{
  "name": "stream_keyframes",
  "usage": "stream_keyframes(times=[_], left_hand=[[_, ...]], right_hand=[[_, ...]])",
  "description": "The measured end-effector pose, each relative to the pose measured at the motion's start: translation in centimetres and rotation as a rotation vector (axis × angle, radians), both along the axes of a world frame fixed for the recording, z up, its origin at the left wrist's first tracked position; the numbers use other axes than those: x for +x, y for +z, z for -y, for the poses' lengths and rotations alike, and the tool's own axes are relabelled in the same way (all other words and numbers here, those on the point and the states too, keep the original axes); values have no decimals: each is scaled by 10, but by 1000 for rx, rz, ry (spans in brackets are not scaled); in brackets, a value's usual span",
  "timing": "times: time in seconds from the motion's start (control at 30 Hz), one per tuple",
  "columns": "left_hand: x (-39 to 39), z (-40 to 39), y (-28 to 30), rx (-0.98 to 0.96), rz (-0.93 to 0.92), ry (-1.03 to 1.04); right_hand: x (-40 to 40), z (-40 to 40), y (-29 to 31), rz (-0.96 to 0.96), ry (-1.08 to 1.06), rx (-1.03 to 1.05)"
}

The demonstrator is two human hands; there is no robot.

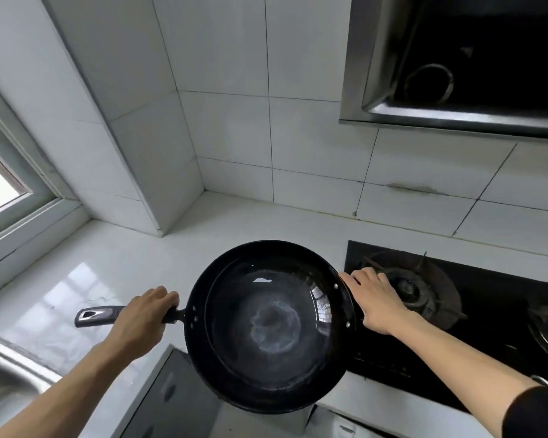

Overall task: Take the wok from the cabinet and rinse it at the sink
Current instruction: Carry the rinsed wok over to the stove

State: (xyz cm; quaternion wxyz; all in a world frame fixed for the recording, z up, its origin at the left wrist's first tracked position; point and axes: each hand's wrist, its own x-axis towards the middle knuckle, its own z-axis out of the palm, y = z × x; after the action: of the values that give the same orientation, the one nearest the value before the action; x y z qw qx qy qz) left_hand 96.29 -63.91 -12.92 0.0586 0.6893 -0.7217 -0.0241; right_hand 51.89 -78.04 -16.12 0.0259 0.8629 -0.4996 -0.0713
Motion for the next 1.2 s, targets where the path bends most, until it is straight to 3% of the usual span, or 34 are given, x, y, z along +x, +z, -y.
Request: stream_keyframes(times=[1.2], left_hand=[[41, 207, -83, 108, -47, -76]], right_hand=[[29, 128, -42, -107, -213, 124]])
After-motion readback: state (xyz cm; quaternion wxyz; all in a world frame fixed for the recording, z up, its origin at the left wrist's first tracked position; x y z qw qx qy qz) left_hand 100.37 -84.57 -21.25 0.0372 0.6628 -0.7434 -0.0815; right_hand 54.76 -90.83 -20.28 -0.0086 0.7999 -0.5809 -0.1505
